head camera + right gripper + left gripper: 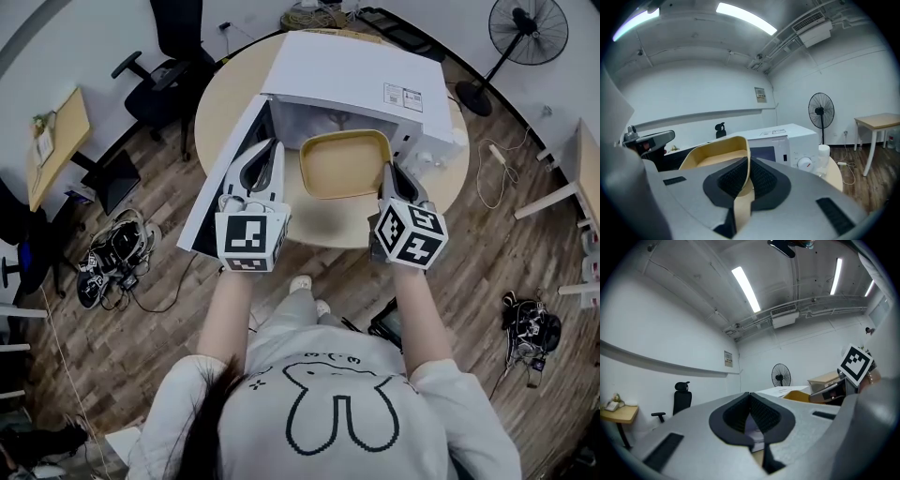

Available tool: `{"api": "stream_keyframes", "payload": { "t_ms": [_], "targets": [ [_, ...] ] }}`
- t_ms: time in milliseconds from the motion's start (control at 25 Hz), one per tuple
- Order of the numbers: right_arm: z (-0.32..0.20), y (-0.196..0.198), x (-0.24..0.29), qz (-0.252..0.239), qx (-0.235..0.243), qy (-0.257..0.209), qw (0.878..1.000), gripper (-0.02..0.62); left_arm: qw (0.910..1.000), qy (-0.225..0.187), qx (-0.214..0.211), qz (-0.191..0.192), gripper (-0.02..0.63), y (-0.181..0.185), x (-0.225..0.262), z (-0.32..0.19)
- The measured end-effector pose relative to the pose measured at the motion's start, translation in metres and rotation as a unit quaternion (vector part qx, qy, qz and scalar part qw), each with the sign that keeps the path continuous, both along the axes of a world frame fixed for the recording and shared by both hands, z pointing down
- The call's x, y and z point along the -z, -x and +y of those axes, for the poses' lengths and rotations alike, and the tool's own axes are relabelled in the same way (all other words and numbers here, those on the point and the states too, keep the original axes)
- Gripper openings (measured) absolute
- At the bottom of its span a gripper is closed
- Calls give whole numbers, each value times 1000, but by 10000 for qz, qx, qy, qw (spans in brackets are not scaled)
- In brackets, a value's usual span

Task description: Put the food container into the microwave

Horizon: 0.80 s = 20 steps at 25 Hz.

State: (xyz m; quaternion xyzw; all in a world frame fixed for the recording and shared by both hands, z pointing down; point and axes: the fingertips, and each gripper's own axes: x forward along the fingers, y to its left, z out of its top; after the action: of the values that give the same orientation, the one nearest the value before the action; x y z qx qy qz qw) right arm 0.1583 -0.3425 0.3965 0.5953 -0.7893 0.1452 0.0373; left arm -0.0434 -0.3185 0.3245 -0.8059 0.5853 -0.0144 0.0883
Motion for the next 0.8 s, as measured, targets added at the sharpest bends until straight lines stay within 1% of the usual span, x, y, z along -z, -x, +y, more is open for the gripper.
{"api": "stream_keyframes", "payload": {
  "t_ms": [280, 560, 800],
  "targets": [
    [-20, -2, -30, -216, -213, 376, 9988, 37, 9999, 20, -142, 24, 9, -1, -9, -23],
    [-43, -4, -58, -415, -493, 737, 9952, 37, 9996, 78, -259, -10, 8, 0, -17, -39],
    [-70, -1, -78, -555, -694, 894, 9920, 37, 9994, 89, -339, -27, 8, 0, -20, -58]
  ]
}}
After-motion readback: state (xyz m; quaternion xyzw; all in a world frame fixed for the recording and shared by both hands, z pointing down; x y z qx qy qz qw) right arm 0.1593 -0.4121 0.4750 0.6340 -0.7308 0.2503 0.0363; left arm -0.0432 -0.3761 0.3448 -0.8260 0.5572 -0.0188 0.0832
